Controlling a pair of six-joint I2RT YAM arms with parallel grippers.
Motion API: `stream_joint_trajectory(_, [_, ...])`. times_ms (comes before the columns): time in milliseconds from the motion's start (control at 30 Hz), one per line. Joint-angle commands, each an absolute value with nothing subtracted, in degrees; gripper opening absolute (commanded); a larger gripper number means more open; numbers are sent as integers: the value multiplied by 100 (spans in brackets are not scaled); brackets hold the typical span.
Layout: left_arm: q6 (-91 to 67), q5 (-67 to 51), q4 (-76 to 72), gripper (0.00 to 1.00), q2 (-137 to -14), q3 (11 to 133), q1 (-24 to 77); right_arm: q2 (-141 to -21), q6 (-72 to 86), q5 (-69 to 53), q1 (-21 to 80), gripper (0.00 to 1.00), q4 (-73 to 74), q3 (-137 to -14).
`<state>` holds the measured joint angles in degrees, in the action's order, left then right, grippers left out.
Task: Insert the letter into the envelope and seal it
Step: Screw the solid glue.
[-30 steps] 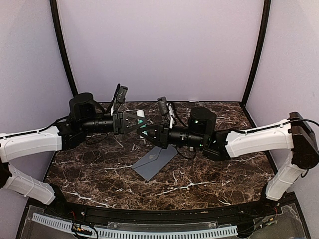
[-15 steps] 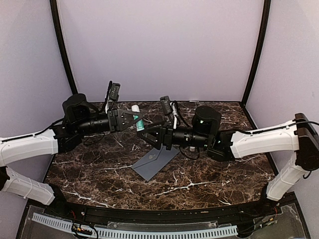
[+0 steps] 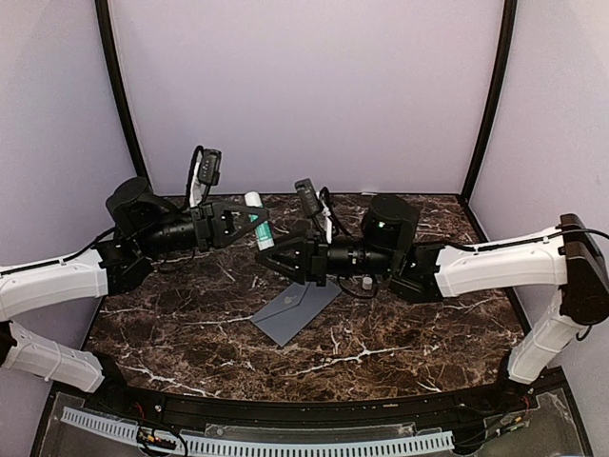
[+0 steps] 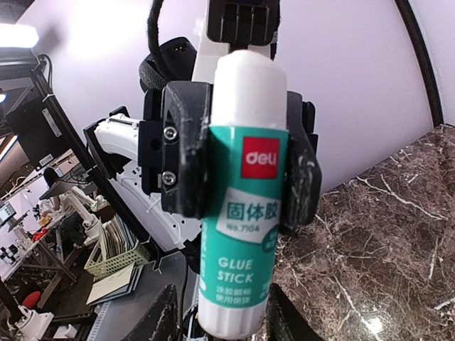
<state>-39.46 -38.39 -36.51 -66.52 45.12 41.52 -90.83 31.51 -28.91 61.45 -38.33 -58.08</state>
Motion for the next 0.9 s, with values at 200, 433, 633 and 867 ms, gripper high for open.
stream_joint_trajectory(200, [-3942,-4179,-4049,1,-6544,4441,4143,-9406,3254,-3207,6144,21,-4370,-6212])
stream_joint_trajectory(433, [-3741,-4017,-3842,0,-6482,4413,4147,-9296,3234,-2827,6151,6,-4438,-6057])
stream_joint_trajectory(633, [-3195,-3283,-3017,0,-6421,4492,4148,-9147,3047,-2168,6150,3,-4063,-6016])
stream_joint_trajectory(867, [-2394,-2229,-1953,0,-6435,4657,4252,-9241,2918,-1080,6185,2,-3194,-6382])
